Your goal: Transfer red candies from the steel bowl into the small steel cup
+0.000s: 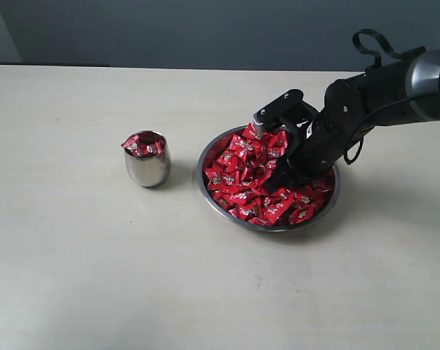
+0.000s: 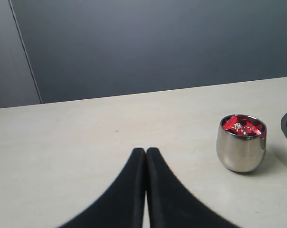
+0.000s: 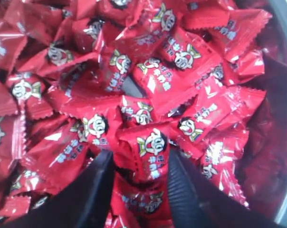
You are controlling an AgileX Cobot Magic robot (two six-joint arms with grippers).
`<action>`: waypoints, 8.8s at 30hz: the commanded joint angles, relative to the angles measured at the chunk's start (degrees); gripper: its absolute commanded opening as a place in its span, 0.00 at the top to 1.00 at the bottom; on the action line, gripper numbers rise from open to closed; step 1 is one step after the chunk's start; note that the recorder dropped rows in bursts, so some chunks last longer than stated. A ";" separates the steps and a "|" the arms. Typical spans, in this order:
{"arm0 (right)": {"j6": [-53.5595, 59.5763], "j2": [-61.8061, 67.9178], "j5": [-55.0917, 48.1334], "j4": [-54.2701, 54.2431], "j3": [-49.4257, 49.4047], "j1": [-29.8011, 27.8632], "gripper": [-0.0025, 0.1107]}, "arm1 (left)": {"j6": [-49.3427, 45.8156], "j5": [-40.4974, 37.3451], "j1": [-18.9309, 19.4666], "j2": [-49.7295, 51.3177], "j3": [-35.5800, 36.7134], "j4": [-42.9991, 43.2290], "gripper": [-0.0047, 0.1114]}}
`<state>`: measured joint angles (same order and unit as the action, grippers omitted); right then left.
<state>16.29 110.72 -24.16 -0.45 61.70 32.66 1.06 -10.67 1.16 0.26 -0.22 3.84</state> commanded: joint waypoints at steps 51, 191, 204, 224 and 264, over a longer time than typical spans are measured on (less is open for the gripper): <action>19.25 7.99 -6.49 -24.56 32.21 12.42 0.98 | 0.07 0.29 -0.19 -0.26 0.22 0.06 0.96; -7.14 -59.54 6.80 -10.30 -24.42 -24.59 0.98 | 0.07 0.30 -0.19 -0.26 0.22 0.06 0.96; -7.25 -89.09 7.27 -14.39 -43.23 -37.79 0.98 | 0.07 0.30 -0.19 -0.26 0.22 0.06 0.96; -4.08 -107.14 7.63 -7.57 -58.64 -37.79 0.98 | 0.07 0.30 -0.19 -0.26 0.22 0.06 0.96; -19.32 -110.72 5.14 6.40 -61.70 -27.84 0.98 | 0.07 0.37 -0.19 -0.26 0.22 0.06 0.96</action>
<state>-2.84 0.36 -19.03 5.25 0.29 3.94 1.06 -10.67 1.16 0.26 -0.22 3.84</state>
